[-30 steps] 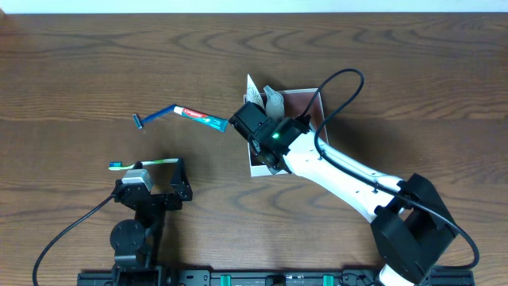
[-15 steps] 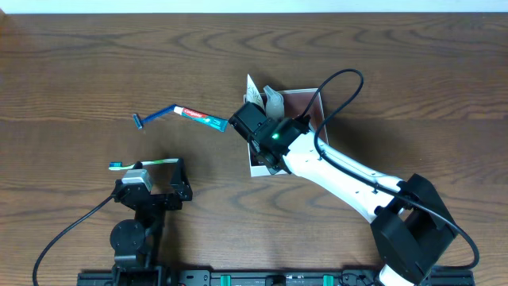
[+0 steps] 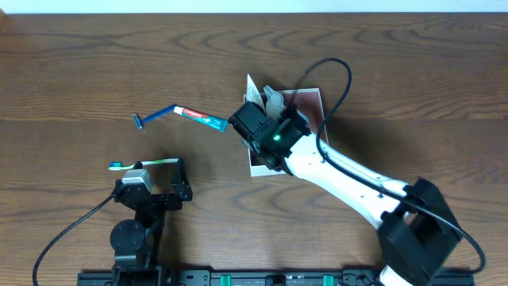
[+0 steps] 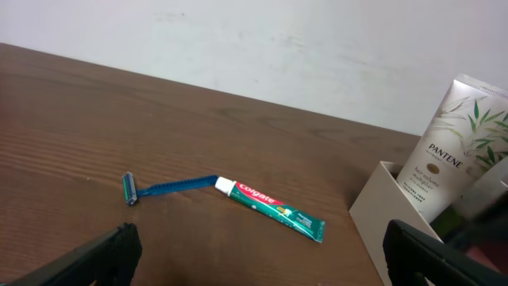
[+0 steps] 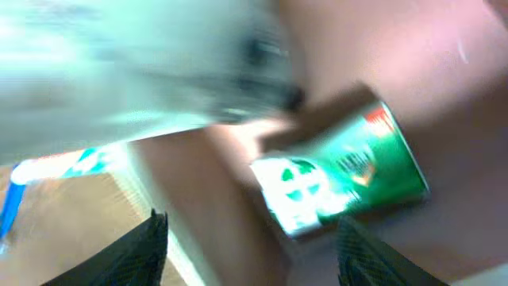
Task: Pack container
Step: 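Lower the Dettol box into the box beside the bottles and release, then withdraw the right gripper up and to the right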
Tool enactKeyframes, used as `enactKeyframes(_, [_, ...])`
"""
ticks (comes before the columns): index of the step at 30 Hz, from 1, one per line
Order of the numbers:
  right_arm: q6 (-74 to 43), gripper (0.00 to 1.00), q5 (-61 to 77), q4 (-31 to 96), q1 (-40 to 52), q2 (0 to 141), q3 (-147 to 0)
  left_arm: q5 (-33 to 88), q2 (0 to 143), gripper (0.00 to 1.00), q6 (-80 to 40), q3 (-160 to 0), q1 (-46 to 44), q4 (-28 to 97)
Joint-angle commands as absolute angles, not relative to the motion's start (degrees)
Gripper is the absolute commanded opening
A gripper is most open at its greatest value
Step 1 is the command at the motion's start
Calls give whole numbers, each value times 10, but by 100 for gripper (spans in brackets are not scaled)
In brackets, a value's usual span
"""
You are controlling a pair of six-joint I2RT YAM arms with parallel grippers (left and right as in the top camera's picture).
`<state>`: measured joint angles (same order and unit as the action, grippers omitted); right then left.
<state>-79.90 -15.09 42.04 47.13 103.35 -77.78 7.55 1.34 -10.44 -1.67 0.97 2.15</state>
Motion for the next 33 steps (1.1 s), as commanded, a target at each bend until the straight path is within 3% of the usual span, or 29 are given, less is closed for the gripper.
enactKeyframes(1, [-511, 74, -171, 409, 478, 977, -780, 84, 14, 98, -97, -2, 12, 33])
enactKeyframes(3, [-387, 78, -156, 419, 479, 954, -780, 84, 14, 98, -97, -2, 12, 33])
enactKeyframes(6, [-313, 79, -168, 460, 479, 916, -780, 84, 14, 98, -97, -2, 12, 33])
enactKeyframes(14, [-272, 86, -218, 515, 475, 774, -780, 84, 14, 98, -97, -2, 12, 33])
enactKeyframes(16, [-290, 91, -250, 523, 466, 736, -780, 84, 14, 98, -97, -2, 12, 33])
enactKeyframes(17, [-306, 99, -273, 531, 457, 716, -780, 84, 14, 98, -97, -2, 12, 33])
enactKeyframes(18, [-319, 99, -295, 537, 447, 700, -780, 84, 14, 98, -97, -2, 12, 33])
enactKeyframes(24, [-367, 99, -316, 570, 304, 632, -780, 84, 14, 98, -97, -2, 12, 33])
enactKeyframes(33, [-321, 99, -101, 586, 18, 670, -778, 84, 14, 98, -97, -2, 12, 32])
